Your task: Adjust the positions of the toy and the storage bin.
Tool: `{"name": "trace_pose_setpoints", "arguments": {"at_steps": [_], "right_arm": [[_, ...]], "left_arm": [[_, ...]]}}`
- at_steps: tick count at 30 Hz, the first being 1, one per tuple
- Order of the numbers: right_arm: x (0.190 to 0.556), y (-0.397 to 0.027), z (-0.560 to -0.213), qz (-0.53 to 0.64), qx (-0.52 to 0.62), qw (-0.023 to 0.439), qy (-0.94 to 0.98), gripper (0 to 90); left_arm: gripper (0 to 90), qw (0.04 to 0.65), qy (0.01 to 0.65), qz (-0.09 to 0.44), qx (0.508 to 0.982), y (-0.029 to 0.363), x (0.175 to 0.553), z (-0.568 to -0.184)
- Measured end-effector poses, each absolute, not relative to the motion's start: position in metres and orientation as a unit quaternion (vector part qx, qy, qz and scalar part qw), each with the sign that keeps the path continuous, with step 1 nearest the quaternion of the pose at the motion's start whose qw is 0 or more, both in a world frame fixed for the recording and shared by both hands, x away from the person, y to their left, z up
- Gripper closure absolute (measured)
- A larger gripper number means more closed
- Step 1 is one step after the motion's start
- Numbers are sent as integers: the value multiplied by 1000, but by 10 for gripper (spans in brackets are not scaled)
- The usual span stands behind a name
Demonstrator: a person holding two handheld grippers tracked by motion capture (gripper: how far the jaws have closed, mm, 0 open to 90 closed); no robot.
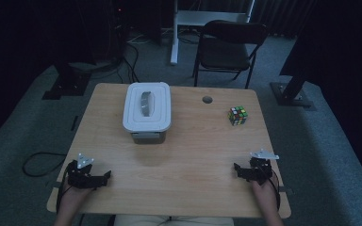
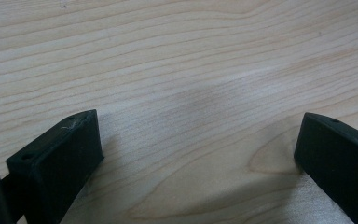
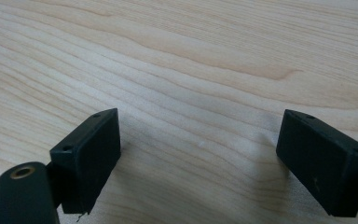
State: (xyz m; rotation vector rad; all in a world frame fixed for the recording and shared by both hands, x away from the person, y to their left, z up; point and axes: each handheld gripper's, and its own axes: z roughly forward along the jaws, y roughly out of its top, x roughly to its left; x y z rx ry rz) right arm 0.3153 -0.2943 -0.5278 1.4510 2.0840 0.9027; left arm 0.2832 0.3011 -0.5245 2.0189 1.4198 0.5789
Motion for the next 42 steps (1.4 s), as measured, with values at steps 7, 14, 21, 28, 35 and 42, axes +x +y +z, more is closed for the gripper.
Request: {"name": "trace_pose_setpoints", "arguments": {"at_steps": [7, 14, 21, 28, 35, 42], "right_arm": [[315, -294, -528, 327, 525, 221, 754, 129], [316, -294, -528, 327, 524, 221, 755, 125], [317, -290, -528, 321, 541, 229, 743, 126], [324, -276, -518, 323, 526, 233, 752, 138], [342, -249, -509, 335, 498, 222, 769, 140], [372, -219, -505, 339, 476, 212, 784, 140]], "left_arm": [[12, 298, 535, 218, 760, 301, 283, -524], [12, 298, 536, 219, 759, 301, 283, -524], [13, 298, 535, 219, 760, 300, 284, -524], [13, 312, 534, 213, 756, 301, 293, -521], [13, 305, 538, 200, 760, 301, 313, -518], [13, 318, 550, 200, 746, 305, 332, -511]]}}
